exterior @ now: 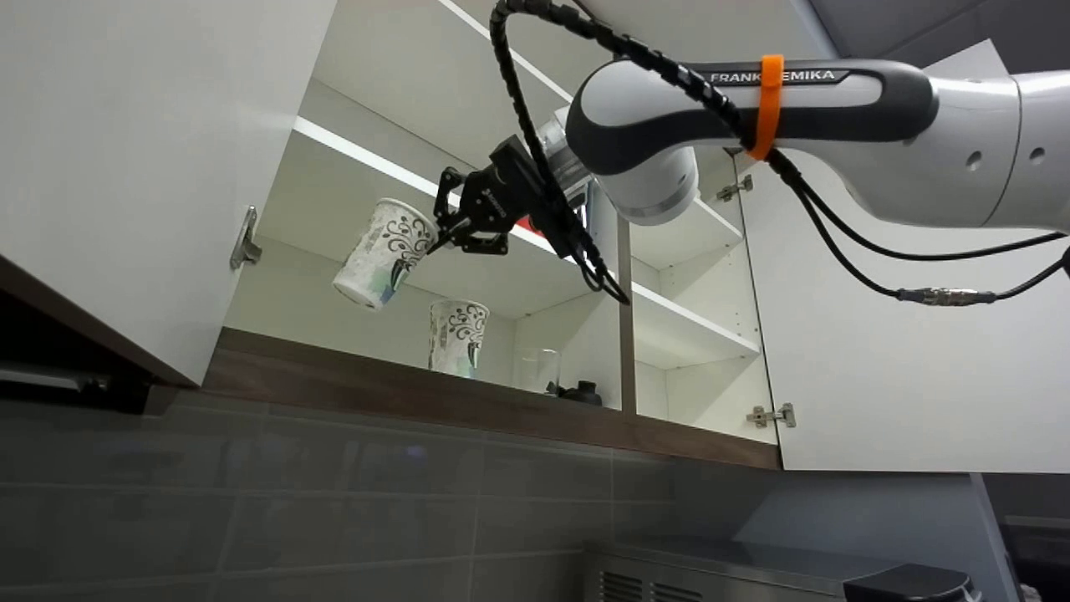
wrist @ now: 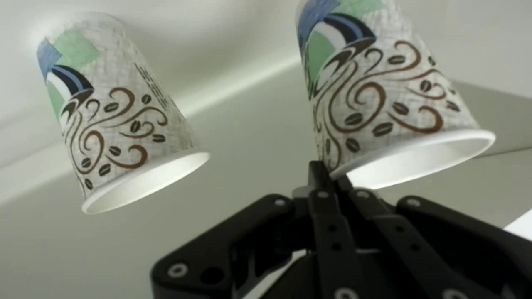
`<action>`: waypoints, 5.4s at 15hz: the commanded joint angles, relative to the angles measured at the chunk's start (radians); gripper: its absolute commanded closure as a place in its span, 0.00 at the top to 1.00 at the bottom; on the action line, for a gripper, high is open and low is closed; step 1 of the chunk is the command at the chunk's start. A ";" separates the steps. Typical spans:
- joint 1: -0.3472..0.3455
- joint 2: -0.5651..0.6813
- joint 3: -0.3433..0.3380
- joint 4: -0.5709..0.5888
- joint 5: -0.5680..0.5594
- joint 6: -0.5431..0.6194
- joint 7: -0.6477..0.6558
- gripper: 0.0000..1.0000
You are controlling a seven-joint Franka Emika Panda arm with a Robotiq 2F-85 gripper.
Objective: Stack the coffee cups on the bottom shelf together then place them on the counter.
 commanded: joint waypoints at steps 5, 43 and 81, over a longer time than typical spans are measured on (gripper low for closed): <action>-0.020 -0.195 -0.007 -0.344 0.151 0.301 -0.427 0.01; -0.410 -0.339 0.194 -0.511 0.184 0.555 -0.718 0.01; -0.541 -0.140 0.425 -0.117 -0.349 -0.098 0.072 1.00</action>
